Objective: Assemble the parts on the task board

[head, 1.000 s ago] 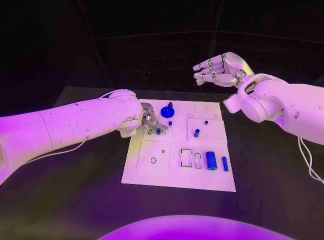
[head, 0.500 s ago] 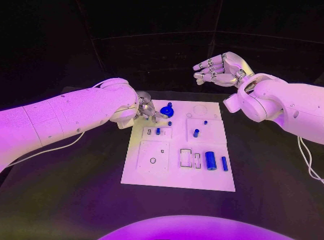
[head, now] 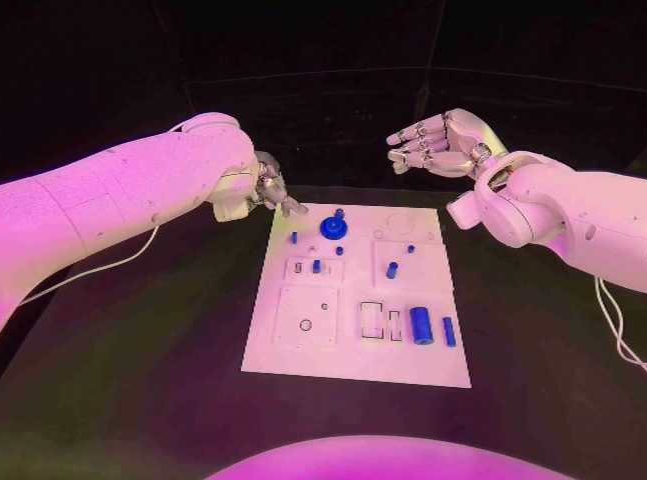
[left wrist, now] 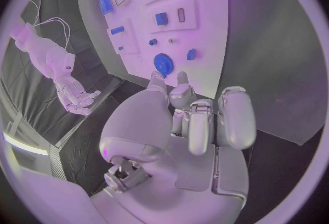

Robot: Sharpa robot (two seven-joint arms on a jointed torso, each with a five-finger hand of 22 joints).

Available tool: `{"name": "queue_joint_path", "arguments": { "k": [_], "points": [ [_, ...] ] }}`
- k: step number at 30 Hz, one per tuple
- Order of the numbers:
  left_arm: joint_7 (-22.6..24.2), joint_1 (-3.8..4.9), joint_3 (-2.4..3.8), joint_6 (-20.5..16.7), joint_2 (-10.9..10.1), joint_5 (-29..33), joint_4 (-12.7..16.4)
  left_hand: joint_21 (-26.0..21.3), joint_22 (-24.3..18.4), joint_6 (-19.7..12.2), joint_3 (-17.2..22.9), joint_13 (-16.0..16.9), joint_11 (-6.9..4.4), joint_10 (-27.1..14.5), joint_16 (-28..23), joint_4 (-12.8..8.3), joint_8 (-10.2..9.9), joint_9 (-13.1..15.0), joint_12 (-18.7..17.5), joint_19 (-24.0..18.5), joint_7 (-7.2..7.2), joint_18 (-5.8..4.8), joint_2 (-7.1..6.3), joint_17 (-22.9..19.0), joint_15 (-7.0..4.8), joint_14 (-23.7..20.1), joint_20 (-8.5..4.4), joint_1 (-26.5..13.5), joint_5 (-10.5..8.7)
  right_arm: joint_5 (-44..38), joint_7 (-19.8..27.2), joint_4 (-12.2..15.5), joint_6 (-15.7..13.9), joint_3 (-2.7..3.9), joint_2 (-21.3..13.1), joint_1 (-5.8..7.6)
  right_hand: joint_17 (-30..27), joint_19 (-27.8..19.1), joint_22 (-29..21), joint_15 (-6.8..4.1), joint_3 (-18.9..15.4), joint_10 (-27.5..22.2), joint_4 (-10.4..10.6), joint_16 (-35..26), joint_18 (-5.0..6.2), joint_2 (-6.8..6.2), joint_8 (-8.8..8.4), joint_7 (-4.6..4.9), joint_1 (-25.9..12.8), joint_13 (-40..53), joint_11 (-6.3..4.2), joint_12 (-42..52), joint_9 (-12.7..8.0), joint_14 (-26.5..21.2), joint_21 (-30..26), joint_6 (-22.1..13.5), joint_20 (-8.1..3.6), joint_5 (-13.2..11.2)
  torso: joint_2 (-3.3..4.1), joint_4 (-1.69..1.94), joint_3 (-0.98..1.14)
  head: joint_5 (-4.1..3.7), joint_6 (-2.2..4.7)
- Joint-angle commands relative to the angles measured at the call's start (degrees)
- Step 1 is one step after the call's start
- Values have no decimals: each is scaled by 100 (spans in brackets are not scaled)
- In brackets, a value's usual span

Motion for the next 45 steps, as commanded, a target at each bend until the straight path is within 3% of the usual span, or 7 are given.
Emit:
{"name": "queue_joint_path", "arguments": {
  "k": [1, 3, 8, 12, 26, 45],
  "points": [
    [122, 15, -16, 436, 133, -131, -294, -18, 12, 12, 6, 8, 30, -4, 18, -27, -31, -32, 39, 12, 42, 52, 14, 1509, 50, 594, 49, 54, 29, 18, 54, -3, 35, 4, 17, 12, -8, -1, -9, 8, -8, -45, 4, -34, 11, 1, -23, 2, -47, -4, -9, -22, 2, -32, -25, -44, 23, -13, 11, -4, -12, 14, 8],
    [190, 11, -50, 478, 209, -218, -445, -14, 21, 36, -20, 8, 35, -8, 18, 11, -57, -72, 45, 19, 46, 52, 27, 1509, 55, 594, 58, 7, 28, 18, 56, -8, 39, 4, 25, 12, -8, -1, -9, 8, -8, -45, 4, -34, 11, 1, -23, 2, -47, -4, -9, -22, 2, -32, -25, -44, 23, -13, 4, -2, -2, 16, 8],
    [315, -37, -144, 608, 409, -390, -808, 4, 59, 128, -126, 16, 33, -4, 18, 111, -104, -169, 73, 40, 38, 48, 27, 1509, 57, 594, 72, -107, 26, 18, 60, -18, 48, 4, 45, 11, -11, 1, -13, 7, -5, -48, -4, -33, 12, 3, -22, 2, -42, -4, -10, -21, 3, -34, -31, -45, 24, -9, 5, -4, -3, 25, -2],
    [394, -95, -175, 625, 515, -427, -998, 24, 93, 188, -174, 37, 24, 10, 18, 174, -110, -209, 103, 55, 27, 42, 52, 1509, 52, 594, 71, -162, 25, 18, 62, -24, 54, 4, 57, 10, -11, 1, -13, 7, -5, -48, -4, -33, 12, 3, -22, 2, -42, -4, -10, -21, 3, -34, -31, -45, 24, -9, 3, -2, -4, 19, -16],
    [566, -219, -197, 682, 732, -447, -1227, 86, 194, 276, -288, 82, 4, 45, 18, 279, -115, -262, 159, 92, 4, 23, 33, 1509, 37, 594, 61, -264, 21, 18, 71, -58, 71, 4, 107, 9, -14, 3, -16, 7, -1, -50, -12, -32, 13, 5, -21, 1, -37, -3, -10, -20, 3, -35, -36, -47, 24, -4, -4, 4, 6, 25, -35],
    [591, -302, -200, 797, 895, -448, -1533, 100, 224, 354, -281, 73, -12, 48, 18, 162, -134, -329, 159, 101, -13, 18, 59, 1509, 24, 594, 47, -27, 23, 18, 75, -68, 78, 4, 136, 9, -18, 6, -21, 7, 4, -53, -22, -30, 14, 10, -20, 2, -31, -3, -11, -18, 4, -36, -44, -48, 25, 4, -2, -1, 6, 11, -48]
  ]
}}
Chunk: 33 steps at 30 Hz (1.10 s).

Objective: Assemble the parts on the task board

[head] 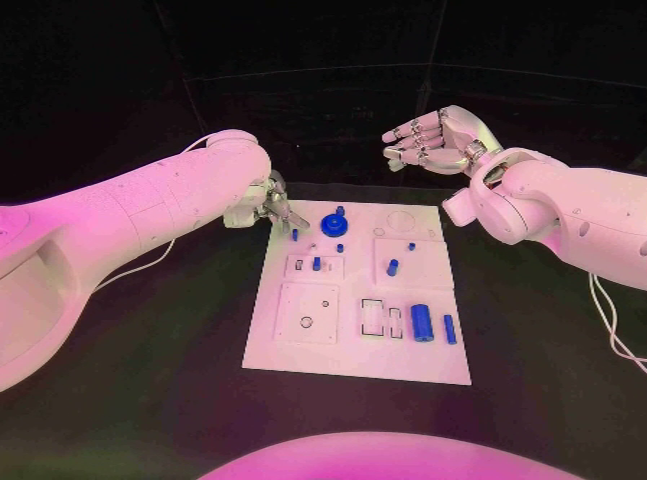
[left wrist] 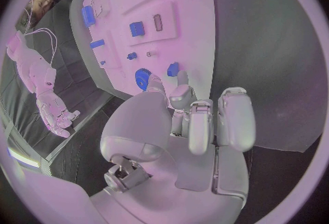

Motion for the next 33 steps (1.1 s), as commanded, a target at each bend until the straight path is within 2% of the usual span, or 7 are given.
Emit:
{"name": "queue_joint_path", "arguments": {
  "k": [1, 8, 18, 33],
  "points": [
    [72, -4, 3, 100, 31, -41, -42, 32, 11, 48, 11, -3, -12, 47, 18, -36, -34, -10, 38, 60, -11, 18, -10, 1509, 4, 615, 6, 73, 23, 18, 64, 2, 42, 4, 13, 12, -5, 6, -5, 7, 4, -33, -21, -30, 15, 10, -20, 2, -32, -3, 10, -18, 4, -37, -16, -49, 26, 4, 1, -1, -1, -2, -3],
    [61, -25, 2, 111, 74, -41, -115, 30, 9, 62, 19, -7, -13, 46, 18, -68, -38, -26, 36, 59, -13, 19, 7, 1509, 3, 615, 5, 127, 24, 18, 65, -5, 46, 4, 25, 12, -5, 6, -5, 7, 4, -33, -21, -30, 15, 10, -20, 2, -32, -3, 10, -18, 4, -37, -16, -49, 26, 4, -2, 9, -2, -10, -13],
    [61, -39, 2, 157, 113, -41, -175, 33, 21, 80, 68, -13, -13, 45, 18, -156, -51, -60, 36, 59, -11, 17, 76, 1509, 3, 615, 3, 263, 25, 18, 72, -9, 42, 4, 37, 12, -9, 10, -10, 7, 9, -35, -31, -29, 16, 13, -19, 2, -28, -3, 10, -17, 4, -38, -23, -50, 26, 10, -4, 3, 0, -3, -26],
    [108, -56, 1, 152, 153, -40, -176, 38, 32, 88, 91, -13, -12, 47, 18, -203, -57, -77, 39, 62, -9, 15, 104, 1509, 4, 615, 4, 321, 25, 18, 75, -16, 49, 4, 54, 12, -12, 14, -14, 6, 16, -36, -41, -28, 17, 19, -17, 2, -21, -3, 9, -15, 4, -38, -30, -52, 26, 17, -4, 6, 0, -14, -39]
  ]
}}
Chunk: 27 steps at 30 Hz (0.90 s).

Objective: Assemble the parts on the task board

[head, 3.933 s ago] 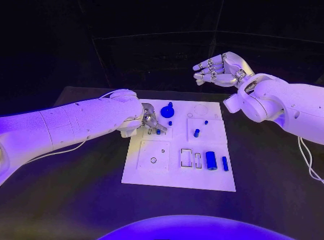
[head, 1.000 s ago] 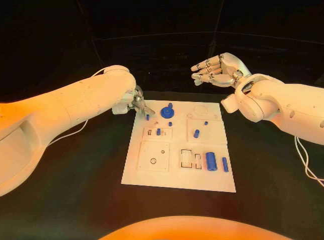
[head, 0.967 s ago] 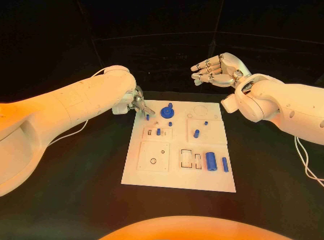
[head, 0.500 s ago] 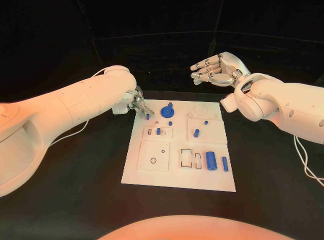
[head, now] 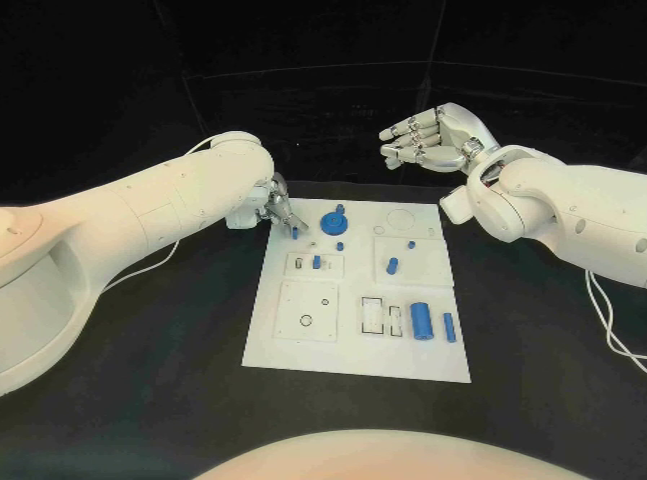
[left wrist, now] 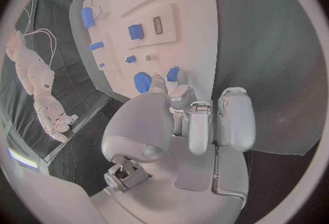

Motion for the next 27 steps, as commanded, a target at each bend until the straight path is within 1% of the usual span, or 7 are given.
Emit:
{"name": "queue_joint_path", "arguments": {
  "k": [1, 7, 10, 15, 20, 24, 27],
  "points": [
    [75, 7, 3, 48, 10, -30, 17, 38, 6, 48, -6, -9, 10, 25, 18, -45, -37, -10, 11, 61, -8, 15, 13, 1509, 5, 615, 4, 82, 25, 18, 63, 3, 38, 4, 8, 12, -8, 14, -5, 6, 0, -37, -25, -28, 16, 19, -17, 2, -21, -3, 9, -15, 5, -38, -30, -52, 26, 17, 0, 2, -1, -4, -9],
    [91, 6, 3, 51, 15, -30, 15, 34, 6, 59, 67, -13, 13, 25, 18, -137, -44, -33, 10, 59, -6, 16, 99, 1509, 6, 615, 5, 202, 25, 18, 62, 2, 43, 4, 12, 12, -8, 14, -5, 6, 0, -37, -25, -28, 16, 19, -17, 2, -21, -3, 9, -15, 5, -38, -30, -52, 26, 17, -1, 0, 0, -2, -15],
    [106, 6, 3, 53, 16, -30, 13, 27, 2, 63, 235, -20, 5, 22, 18, -305, -53, -56, 5, 55, -11, 17, 250, 1509, 3, 615, 5, 439, 28, 18, 61, 1, 44, 4, 14, 12, -8, 14, -5, 6, 0, -37, -25, -28, 16, 19, -17, 2, -21, -3, 9, -15, 5, -38, -30, -52, 26, 17, -1, 0, 0, -4, -16],
    [143, 6, 3, 32, 15, -30, 16, 19, -1, 21, 625, -36, -30, 7, 18, -649, -100, -100, -16, 50, -48, 20, 565, 1509, -23, 615, -13, 944, 29, 18, 60, 0, 48, 4, 14, 12, -8, 14, -5, 6, 0, -37, -25, -28, 16, 19, -17, 2, -21, -3, 9, -15, 5, -38, -30, -52, 26, 17, -2, 1, -1, -6, -28],
    [233, 6, 3, -15, 4, -24, 18, -6, -28, -57, 1060, -71, -42, -30, 18, -1017, -172, -159, -66, 38, -51, 25, 788, 1509, -34, 615, -28, 1377, 29, 18, 59, 0, 53, 4, 14, 12, -11, 18, -9, 6, 6, -38, -33, -27, 17, 23, -16, 3, -17, -3, 8, -13, 5, -39, -35, -53, 26, 22, -2, 2, 1, -10, -33],
    [263, 6, 3, -85, -32, 18, 76, -18, -39, -55, 1216, -84, -17, -35, 18, -1107, -185, -181, -83, 32, -26, 26, 792, 1509, -13, 615, -20, 1381, 28, 18, 57, -2, 62, 4, 7, 12, -13, 21, -11, 5, 11, -40, -40, -26, 17, 25, -16, 2, -11, -3, 8, -13, 5, -39, -39, -54, 26, 28, -4, 7, -2, -18, -38],
    [227, 7, 3, -165, -118, 203, 215, -29, -52, -47, 1286, -92, -12, -37, 18, -1142, -184, -188, -92, 28, -22, 28, 780, 1509, -8, 615, -15, 1361, 28, 18, 52, -6, 62, 4, -4, 12, -14, 22, -13, 5, 13, -41, -44, -26, 18, 25, -16, 3, -10, -3, 8, -12, 5, -40, -41, -55, 26, 32, -12, 17, -4, -48, -61]
  ]
}}
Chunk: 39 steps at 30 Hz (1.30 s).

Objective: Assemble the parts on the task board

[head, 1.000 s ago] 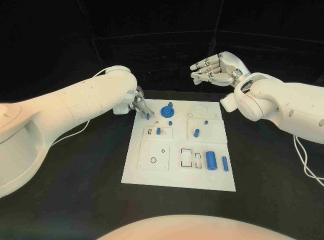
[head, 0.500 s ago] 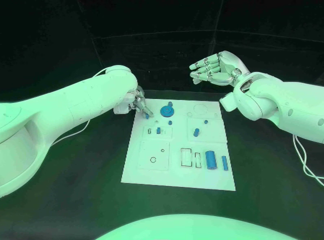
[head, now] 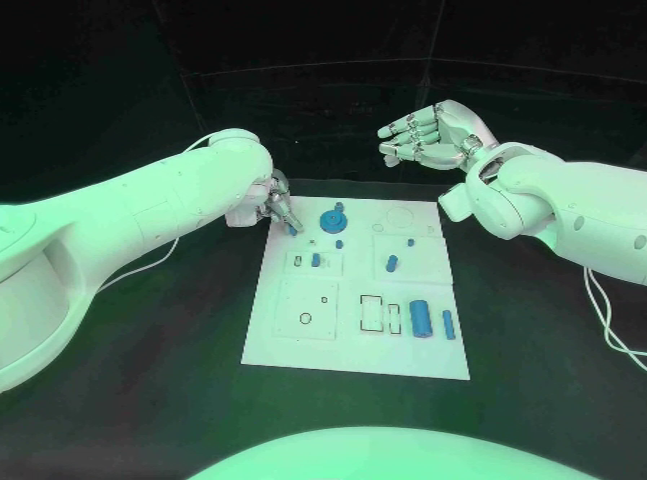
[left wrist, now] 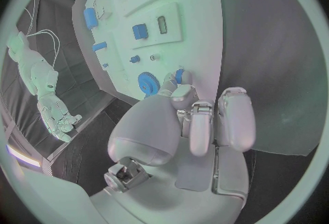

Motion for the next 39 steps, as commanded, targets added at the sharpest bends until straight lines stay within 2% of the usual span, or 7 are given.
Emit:
{"name": "queue_joint_path", "arguments": {
  "k": [1, 11, 15, 22, 29, 33, 39],
  "points": [
    [58, 4, 2, -162, -97, 244, 165, -31, -16, 31, 382, -13, -13, 7, 18, -330, 17, 5, -40, 28, -11, 28, 69, 1509, -7, 616, -14, 88, 17, 18, 48, 2, 47, 4, -11, 13, -10, 23, -8, 5, 0, -42, -32, -26, 18, 25, -16, 3, -8, -3, 8, -12, 5, -41, -43, -56, 26, 35, -11, 16, -3, -23, -22],
    [-24, 53, 4, -663, -665, 548, 1014, -58, -27, 54, 1017, -22, -12, 22, 18, -580, 65, -23, -48, 30, -17, 35, -131, 1509, 4, 616, -3, -164, 14, 18, 38, -3, 63, 4, -54, 13, -10, 23, -8, 5, 0, -42, -32, -26, 18, 25, -16, 3, -8, -3, 8, -12, 5, -41, -43, -56, 26, 35, -22, 26, 12, 31, -16],
    [-39, 65, 2, -897, -971, 599, 1469, -64, -8, 69, 1810, -40, 2, 50, 18, -722, 104, -74, -50, 43, 17, 38, -430, 1509, -9, 616, -6, -638, -2, 18, 33, -10, 69, 3, -61, 13, -13, 25, -11, 7, 0, -46, -36, -27, 17, 22, -16, 5, -10, -3, 11, -13, 5, -43, -48, -59, 27, 38, -38, 43, 23, 43, -24],
    [21, 40, -6, -1280, -1402, 625, 2145, -66, 10, 104, 2529, -34, -10, 79, 18, -835, 175, -92, -28, 53, -9, 31, -704, 1509, 4, 616, 7, -961, 15, 18, 32, -23, 82, 3, -70, 12, -14, 25, -12, 7, 0, -48, -37, -27, 17, 21, -17, 5, -11, -4, 11, -13, 4, -44, -49, -60, 27, 39, -54, 68, 17, 29, -43],
    [91, -83, -18, -1595, -1684, 562, 2627, -70, 30, 109, 3328, -49, -6, 107, 18, -899, 282, -94, -16, 64, -16, 29, -1006, 1509, 0, 616, 11, -1320, 16, 18, 30, -42, 94, 2, -79, 11, -14, 25, -12, 7, 0, -48, -37, -27, 17, 21, -17, 5, -11, -4, 11, -13, 4, -44, -49, -60, 27, 39, -64, 76, 14, 32, -42],
    [151, -151, -87, -1713, -1759, 449, 2847, -78, 29, 106, 3612, -58, -12, 117, 18, -914, 335, -89, -13, 65, -13, 31, -1118, 1509, 5, 616, 9, -1446, 21, 18, 28, -47, 101, 2, -84, 10, -14, 25, -12, 7, 0, -48, -37, -27, 17, 21, -17, 5, -11, -4, 11, -13, 4, -44, -49, -60, 27, 39, -49, 63, 14, 45, -36],
    [130, -195, -241, -1648, -1742, 341, 3015, -81, 29, 103, 3664, -62, -12, 118, 18, -916, 346, -88, -15, 65, -13, 32, -1139, 1509, 5, 616, 9, -1470, 21, 18, 26, -58, 110, 2, -80, 9, -14, 25, -12, 7, 0, -48, -37, -27, 17, 21, -17, 5, -11, -4, 11, -13, 4, -44, -49, -60, 27, 39, -46, 55, 16, 54, -31]
  ]
}}
